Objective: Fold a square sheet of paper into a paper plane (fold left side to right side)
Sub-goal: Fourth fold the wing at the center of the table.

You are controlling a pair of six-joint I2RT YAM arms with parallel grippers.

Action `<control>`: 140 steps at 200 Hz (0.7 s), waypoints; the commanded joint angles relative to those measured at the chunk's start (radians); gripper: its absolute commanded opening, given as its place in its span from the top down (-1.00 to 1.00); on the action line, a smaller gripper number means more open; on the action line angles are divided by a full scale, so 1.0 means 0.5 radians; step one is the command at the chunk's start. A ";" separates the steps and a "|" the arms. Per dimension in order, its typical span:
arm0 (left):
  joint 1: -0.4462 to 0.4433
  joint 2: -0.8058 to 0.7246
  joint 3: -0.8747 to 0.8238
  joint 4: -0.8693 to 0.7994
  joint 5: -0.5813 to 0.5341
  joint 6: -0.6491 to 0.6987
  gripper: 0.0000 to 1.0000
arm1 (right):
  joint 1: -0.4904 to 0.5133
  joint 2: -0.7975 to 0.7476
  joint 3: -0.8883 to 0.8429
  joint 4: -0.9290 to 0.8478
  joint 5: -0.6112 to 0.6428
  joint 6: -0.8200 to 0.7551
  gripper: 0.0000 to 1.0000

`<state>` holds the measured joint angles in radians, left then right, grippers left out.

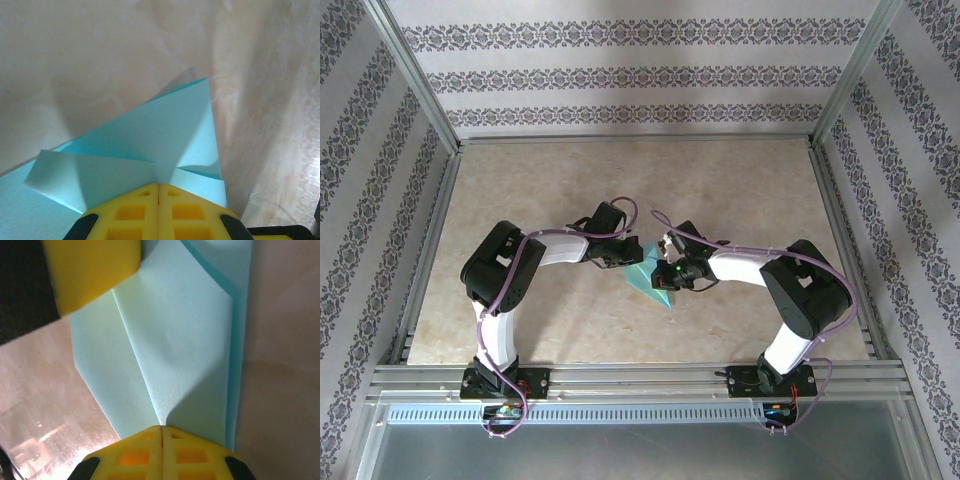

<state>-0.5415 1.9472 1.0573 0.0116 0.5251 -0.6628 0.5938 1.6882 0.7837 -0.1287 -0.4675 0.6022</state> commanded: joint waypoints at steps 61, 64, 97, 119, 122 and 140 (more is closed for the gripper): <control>0.004 0.140 -0.029 -0.135 -0.144 -0.006 1.00 | 0.036 -0.132 -0.156 -0.218 0.030 -0.019 1.00; 0.006 0.142 -0.028 -0.134 -0.142 -0.006 1.00 | 0.035 -0.140 -0.159 -0.218 0.030 -0.020 1.00; 0.006 0.143 -0.031 -0.131 -0.141 -0.006 1.00 | 0.029 -0.232 -0.140 -0.283 0.039 -0.023 1.00; 0.005 0.140 -0.031 -0.132 -0.138 -0.003 1.00 | 0.024 -0.324 -0.114 -0.294 0.012 -0.010 1.00; 0.006 0.140 -0.031 -0.133 -0.137 -0.002 1.00 | 0.024 -0.333 -0.111 -0.290 0.006 -0.006 1.00; 0.006 0.137 -0.031 -0.130 -0.133 0.000 1.00 | 0.018 -0.362 -0.115 -0.240 -0.051 0.012 1.00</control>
<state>-0.5415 1.9526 1.0607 0.0147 0.5312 -0.6624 0.6003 1.5440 0.7235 -0.2409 -0.4622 0.5995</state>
